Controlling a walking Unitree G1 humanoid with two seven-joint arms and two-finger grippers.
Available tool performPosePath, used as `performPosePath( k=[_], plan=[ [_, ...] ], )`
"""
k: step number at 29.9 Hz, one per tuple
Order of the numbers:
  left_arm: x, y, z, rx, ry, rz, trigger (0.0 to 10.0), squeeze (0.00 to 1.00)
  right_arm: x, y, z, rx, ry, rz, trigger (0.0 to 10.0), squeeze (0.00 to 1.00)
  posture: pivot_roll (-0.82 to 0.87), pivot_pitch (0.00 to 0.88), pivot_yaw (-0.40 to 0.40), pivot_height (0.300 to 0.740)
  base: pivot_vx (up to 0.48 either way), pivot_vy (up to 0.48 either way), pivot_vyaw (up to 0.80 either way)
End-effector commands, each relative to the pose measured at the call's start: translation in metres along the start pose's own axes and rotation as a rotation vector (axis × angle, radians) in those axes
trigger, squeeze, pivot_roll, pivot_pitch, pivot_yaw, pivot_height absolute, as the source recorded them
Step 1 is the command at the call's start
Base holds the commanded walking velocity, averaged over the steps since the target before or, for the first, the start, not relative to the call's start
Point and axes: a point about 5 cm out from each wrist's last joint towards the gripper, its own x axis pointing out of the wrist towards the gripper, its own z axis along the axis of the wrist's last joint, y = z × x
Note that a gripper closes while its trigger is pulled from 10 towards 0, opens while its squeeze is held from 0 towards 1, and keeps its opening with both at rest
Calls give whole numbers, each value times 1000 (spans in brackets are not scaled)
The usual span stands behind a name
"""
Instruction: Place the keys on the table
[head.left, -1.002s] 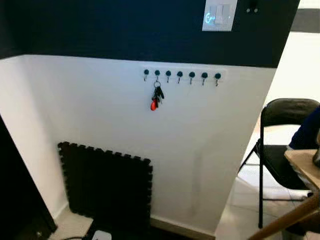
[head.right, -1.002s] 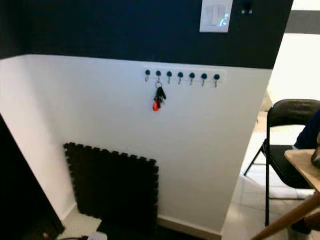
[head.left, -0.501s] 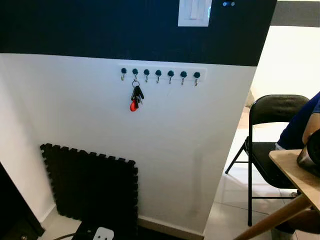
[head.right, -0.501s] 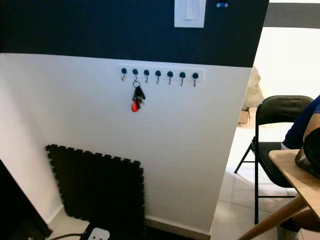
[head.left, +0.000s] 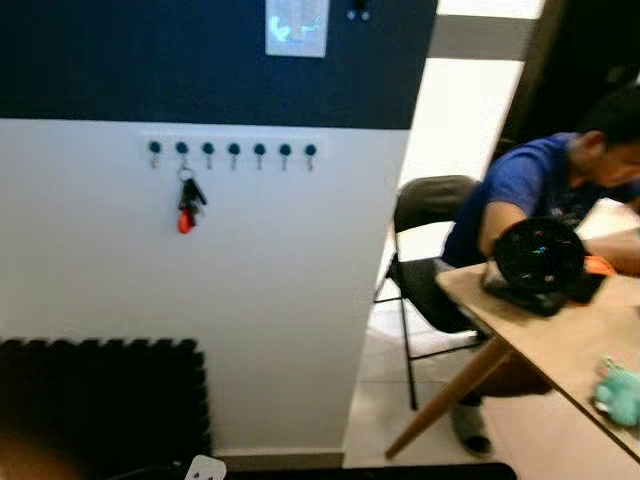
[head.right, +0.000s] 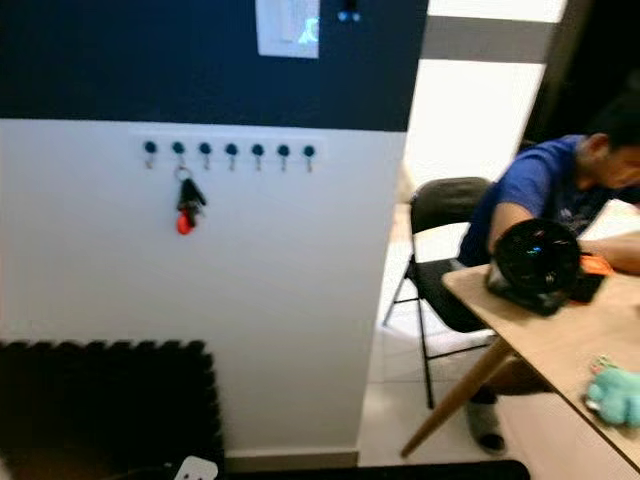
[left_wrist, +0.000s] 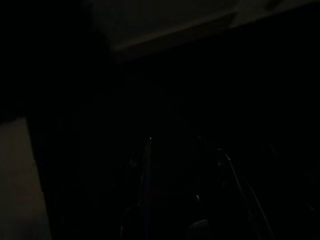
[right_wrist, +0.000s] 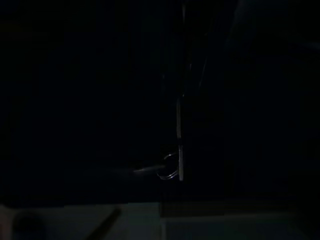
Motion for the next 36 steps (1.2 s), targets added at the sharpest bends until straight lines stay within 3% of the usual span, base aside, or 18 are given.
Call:
performPosePath(
  k=[1,36],
  plan=[
    [0,0,1,2,-4,0,10000,39,-2,-6,-3,5,10,-18,10000,0,51,25,16,740,0,0,-800],
    [0,-1,3,-21,-30,6,10000,43,-3,-5,-4,1,12,-17,10000,0,48,27,16,740,0,0,-800]
  ],
)
